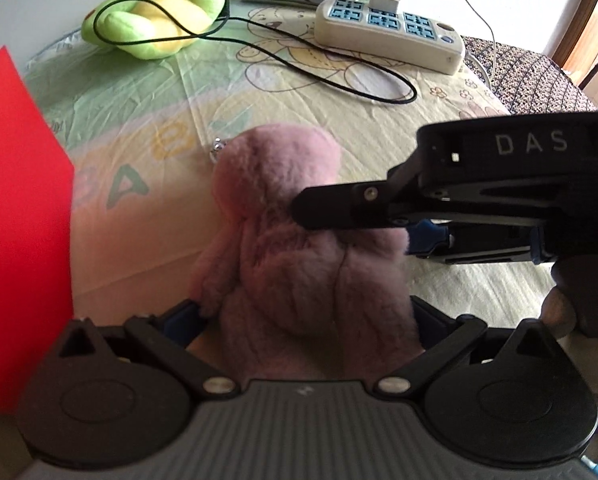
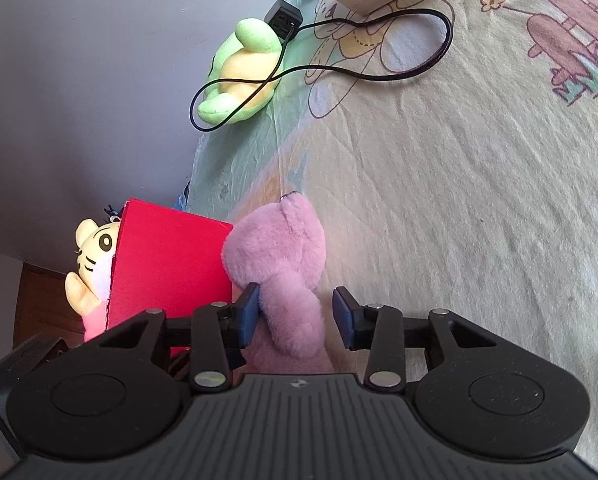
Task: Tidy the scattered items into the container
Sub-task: 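Close the right gripper on the pink teddy bear's body, then lift the pink teddy bear with the right gripper off the sheet, then carry the pink teddy bear with the right gripper over the red box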
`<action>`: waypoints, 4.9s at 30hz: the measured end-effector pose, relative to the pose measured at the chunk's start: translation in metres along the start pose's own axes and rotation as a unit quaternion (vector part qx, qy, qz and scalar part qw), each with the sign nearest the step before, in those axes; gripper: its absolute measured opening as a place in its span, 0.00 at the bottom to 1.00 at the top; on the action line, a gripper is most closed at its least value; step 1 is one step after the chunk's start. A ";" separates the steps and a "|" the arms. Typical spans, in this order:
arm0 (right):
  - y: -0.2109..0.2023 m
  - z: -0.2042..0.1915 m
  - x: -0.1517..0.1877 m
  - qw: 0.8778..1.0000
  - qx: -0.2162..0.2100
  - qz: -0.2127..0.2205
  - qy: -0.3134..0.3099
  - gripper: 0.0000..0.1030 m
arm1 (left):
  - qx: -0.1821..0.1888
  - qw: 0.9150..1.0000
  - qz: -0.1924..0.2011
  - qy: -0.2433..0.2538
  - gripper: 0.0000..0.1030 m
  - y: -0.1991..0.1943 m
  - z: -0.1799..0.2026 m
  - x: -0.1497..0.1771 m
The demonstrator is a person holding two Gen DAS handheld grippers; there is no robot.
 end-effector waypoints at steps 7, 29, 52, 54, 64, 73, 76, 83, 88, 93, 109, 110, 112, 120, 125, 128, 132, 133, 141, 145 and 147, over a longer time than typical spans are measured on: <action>-0.002 -0.003 0.002 1.000 0.006 -0.003 -0.005 0.43 | -0.012 1.000 -0.002 0.007 1.00 0.001 0.003 0.001; 0.000 -0.005 0.004 1.000 0.004 -0.012 -0.004 0.44 | 0.010 1.000 -0.020 -0.006 0.77 -0.009 0.004 0.003; 0.000 -0.008 0.007 1.000 0.012 -0.005 -0.013 0.44 | 0.014 1.000 -0.012 0.021 0.86 -0.006 0.008 0.005; -0.001 -0.010 0.007 1.000 0.016 -0.006 -0.016 0.44 | 0.015 1.000 -0.010 0.022 0.86 -0.007 0.007 0.006; -0.007 -0.027 0.015 0.998 0.037 0.000 -0.060 0.36 | 0.021 0.999 0.005 0.032 0.78 -0.016 0.004 0.015; -0.022 -0.036 0.036 0.996 0.034 0.029 -0.078 0.31 | 0.011 0.990 0.079 0.113 0.65 -0.054 0.016 0.026; -0.030 -0.044 0.041 0.993 0.050 0.053 -0.095 0.30 | 0.015 0.988 0.081 0.134 0.65 -0.057 0.019 0.026; -0.039 -0.040 0.058 0.995 0.062 0.081 -0.023 0.21 | 0.077 0.986 0.075 0.125 0.61 -0.071 0.001 0.038; -0.035 -0.052 0.083 0.993 0.073 0.097 -0.005 0.21 | 0.103 0.984 0.071 0.124 0.60 -0.080 -0.013 0.054; -0.042 -0.058 0.103 0.989 0.072 0.128 0.022 0.21 | 0.138 0.979 0.083 0.127 0.60 -0.095 -0.024 0.065; -0.090 -0.105 0.128 0.965 0.020 0.262 0.010 0.21 | 0.189 0.950 0.186 0.165 0.59 -0.169 -0.037 0.053; -0.091 -0.113 0.127 0.963 0.016 0.267 0.001 0.21 | 0.184 0.948 0.197 0.167 0.59 -0.175 -0.038 0.053; -0.092 -0.128 0.125 0.961 0.003 0.277 -0.016 0.21 | 0.175 0.945 0.218 0.167 0.59 -0.186 -0.043 0.052; -0.071 -0.195 0.115 0.954 -0.062 0.279 -0.089 0.21 | 0.138 0.941 0.287 0.118 0.59 -0.227 -0.097 0.059; -0.040 -0.235 0.107 0.955 -0.101 0.250 -0.121 0.21 | 0.094 0.941 0.313 0.084 0.59 -0.246 -0.137 0.072; -0.018 -0.255 0.103 0.957 -0.120 0.227 -0.137 0.21 | 0.062 0.943 0.321 0.068 0.59 -0.259 -0.157 0.080; 0.013 -0.274 0.102 0.961 -0.139 0.194 -0.143 0.21 | 0.030 0.948 0.315 0.040 0.59 -0.270 -0.186 0.088; 0.021 -0.277 0.103 0.962 -0.141 0.186 -0.142 0.21 | 0.024 0.949 0.312 0.034 0.59 -0.270 -0.193 0.090; 0.076 -0.286 0.105 0.974 -0.131 0.146 -0.117 0.21 | -0.011 0.960 0.279 0.009 0.58 -0.248 -0.231 0.090; 0.091 -0.284 0.104 0.977 -0.119 0.143 -0.106 0.21 | -0.023 0.963 0.269 0.012 0.58 -0.233 -0.240 0.085; 0.096 -0.286 0.104 0.977 -0.109 0.145 -0.115 0.21 | -0.025 0.966 0.258 0.012 0.59 -0.223 -0.245 0.081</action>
Point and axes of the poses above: each gripper's, at about its wrist camera, not at the fingertips, and y roughly the way its jaws point, z to its right, x to its underside, the point moved 1 cm from there along y, roughly the way its jaws point, and after that the axes turned 10 degrees about x, right-handed, at the moved point
